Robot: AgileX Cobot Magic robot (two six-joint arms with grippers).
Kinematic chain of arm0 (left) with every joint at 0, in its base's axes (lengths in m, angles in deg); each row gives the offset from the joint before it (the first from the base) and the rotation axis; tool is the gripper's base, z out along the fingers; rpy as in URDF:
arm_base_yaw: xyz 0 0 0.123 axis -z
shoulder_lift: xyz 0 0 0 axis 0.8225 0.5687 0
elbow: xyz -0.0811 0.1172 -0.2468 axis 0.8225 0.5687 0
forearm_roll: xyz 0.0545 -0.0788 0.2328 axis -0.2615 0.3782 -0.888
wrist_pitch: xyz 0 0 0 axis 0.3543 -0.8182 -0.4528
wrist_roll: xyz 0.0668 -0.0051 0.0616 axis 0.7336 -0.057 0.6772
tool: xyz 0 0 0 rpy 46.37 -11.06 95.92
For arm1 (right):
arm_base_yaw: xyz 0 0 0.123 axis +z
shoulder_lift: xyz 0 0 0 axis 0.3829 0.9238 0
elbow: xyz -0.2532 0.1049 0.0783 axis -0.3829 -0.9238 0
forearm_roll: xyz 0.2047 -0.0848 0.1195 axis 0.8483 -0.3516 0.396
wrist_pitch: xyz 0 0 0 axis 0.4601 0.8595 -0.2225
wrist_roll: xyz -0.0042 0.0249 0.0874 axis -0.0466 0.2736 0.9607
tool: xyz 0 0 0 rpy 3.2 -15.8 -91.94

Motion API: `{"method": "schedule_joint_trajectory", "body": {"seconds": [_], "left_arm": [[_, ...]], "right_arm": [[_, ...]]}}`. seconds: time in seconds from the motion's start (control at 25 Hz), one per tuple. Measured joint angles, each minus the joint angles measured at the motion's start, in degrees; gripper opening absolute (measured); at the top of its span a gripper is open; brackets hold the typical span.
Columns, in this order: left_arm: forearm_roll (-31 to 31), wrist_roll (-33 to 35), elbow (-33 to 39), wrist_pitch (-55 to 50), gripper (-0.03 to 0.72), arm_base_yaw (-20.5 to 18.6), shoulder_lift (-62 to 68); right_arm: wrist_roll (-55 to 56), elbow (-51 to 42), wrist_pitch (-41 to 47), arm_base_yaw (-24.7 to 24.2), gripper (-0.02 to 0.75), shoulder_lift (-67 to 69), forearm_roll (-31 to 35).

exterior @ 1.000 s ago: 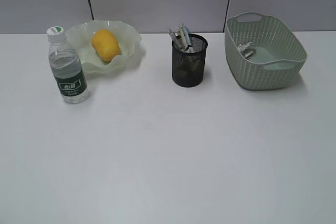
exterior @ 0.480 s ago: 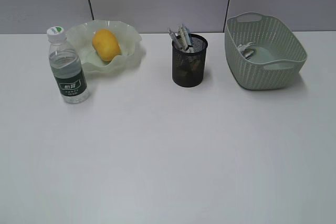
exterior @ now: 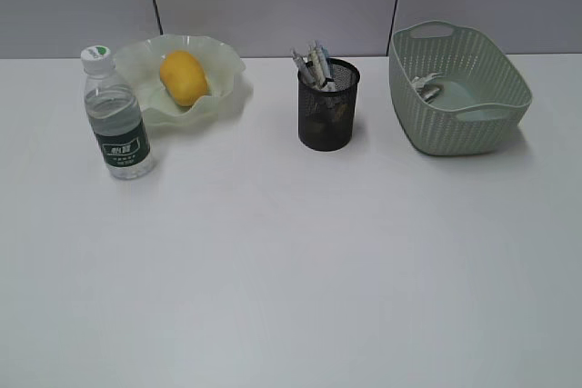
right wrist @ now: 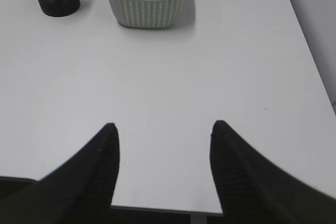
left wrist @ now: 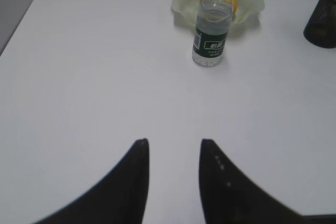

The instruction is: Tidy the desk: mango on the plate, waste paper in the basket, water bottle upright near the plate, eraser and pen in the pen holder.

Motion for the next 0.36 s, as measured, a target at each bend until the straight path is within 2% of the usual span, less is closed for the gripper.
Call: {"method": "schedule_joint_trajectory", "body": {"seconds": [0.36], "left_arm": [[0.0, 0.0, 0.0, 0.0, 0.243, 0.0, 0.0]], "right_arm": [[0.0, 0.0, 0.0, 0.0, 0.445, 0.0, 0.0]]}}
